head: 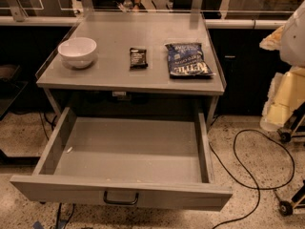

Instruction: Place blue chip bag into top drawer

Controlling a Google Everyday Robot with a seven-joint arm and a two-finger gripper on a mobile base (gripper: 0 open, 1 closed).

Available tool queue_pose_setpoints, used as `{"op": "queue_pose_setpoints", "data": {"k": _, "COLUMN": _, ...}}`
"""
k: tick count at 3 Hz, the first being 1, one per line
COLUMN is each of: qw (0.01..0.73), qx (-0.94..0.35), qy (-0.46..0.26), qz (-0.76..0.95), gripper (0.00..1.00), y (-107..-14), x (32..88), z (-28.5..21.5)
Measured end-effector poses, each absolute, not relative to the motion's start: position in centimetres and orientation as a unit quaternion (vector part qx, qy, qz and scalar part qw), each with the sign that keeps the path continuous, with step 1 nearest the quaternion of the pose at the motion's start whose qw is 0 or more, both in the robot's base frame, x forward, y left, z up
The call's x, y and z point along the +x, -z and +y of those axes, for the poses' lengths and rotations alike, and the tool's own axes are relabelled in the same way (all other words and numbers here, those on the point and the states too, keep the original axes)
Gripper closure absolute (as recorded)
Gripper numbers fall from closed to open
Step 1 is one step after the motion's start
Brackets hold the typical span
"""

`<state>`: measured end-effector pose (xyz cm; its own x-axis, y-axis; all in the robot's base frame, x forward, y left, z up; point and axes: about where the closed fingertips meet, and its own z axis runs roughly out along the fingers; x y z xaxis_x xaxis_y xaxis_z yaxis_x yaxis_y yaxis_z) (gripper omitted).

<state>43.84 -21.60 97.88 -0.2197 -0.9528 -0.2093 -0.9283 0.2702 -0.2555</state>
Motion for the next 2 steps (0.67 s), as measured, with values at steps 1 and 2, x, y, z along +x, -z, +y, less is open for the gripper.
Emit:
{"op": "queue_pose_setpoints", "data": {"k": 1, "qw": 0.163, "qx": -0.603, "qy": 0.038, "qz": 0.780, "gripper": 0.00, "y": -97.9, "x": 43.8, "z": -21.6}}
{"op": "queue_pose_setpoints", "data": {"k": 2, "qw": 0.159, "qx": -0.613, "qy": 0.058, "qz": 0.772, "gripper": 0.00, "y": -98.3, "x": 47.3, "z": -20.8}}
